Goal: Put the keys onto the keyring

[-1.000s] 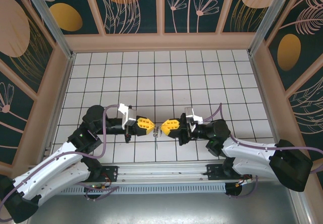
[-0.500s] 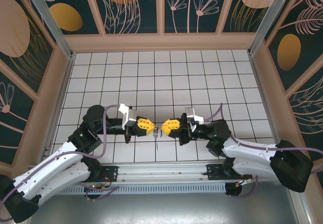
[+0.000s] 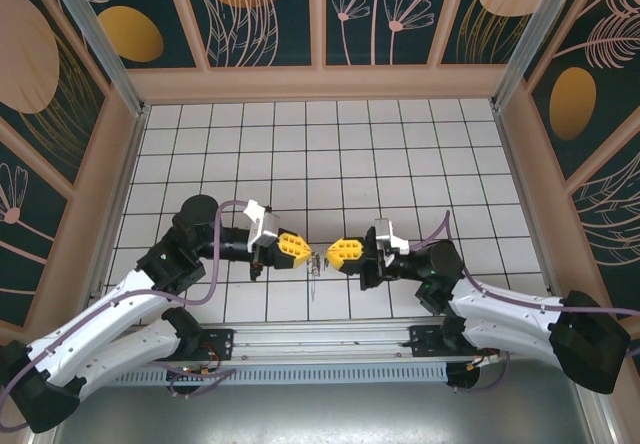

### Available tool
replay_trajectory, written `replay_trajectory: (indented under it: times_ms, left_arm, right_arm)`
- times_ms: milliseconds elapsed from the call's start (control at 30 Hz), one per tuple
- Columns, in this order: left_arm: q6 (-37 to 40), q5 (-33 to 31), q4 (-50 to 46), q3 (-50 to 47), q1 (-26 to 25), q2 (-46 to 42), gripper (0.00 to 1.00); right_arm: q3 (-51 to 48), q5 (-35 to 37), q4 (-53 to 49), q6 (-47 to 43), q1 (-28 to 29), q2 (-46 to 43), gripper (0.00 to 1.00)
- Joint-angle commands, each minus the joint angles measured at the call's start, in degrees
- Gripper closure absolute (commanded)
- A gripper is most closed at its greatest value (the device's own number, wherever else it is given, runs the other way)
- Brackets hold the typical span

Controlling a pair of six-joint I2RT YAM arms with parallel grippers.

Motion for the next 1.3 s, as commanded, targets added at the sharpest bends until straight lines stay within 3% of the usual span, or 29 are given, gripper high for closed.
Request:
replay_trajectory:
  times_ms: [0,733,1267]
  left_arm:
    - [1.54,3.12,3.20,1.82,-0.30,0.20,1.00]
    - [2.84,11.94,3.38,5.78,3.06,3.11,1.00]
    - [4.53,9.09,1.83,5.08,3.05,2.14,1.00]
  right_arm:
    - [-0.56,3.58,0.25,-3.13,0.25,-2.38,1.00]
    - [-0.27,1.88,11.55,5.63,-1.66,1.40,1.00]
    - [0.43,0.88,13.97,8.05,0.67,2.61,1.00]
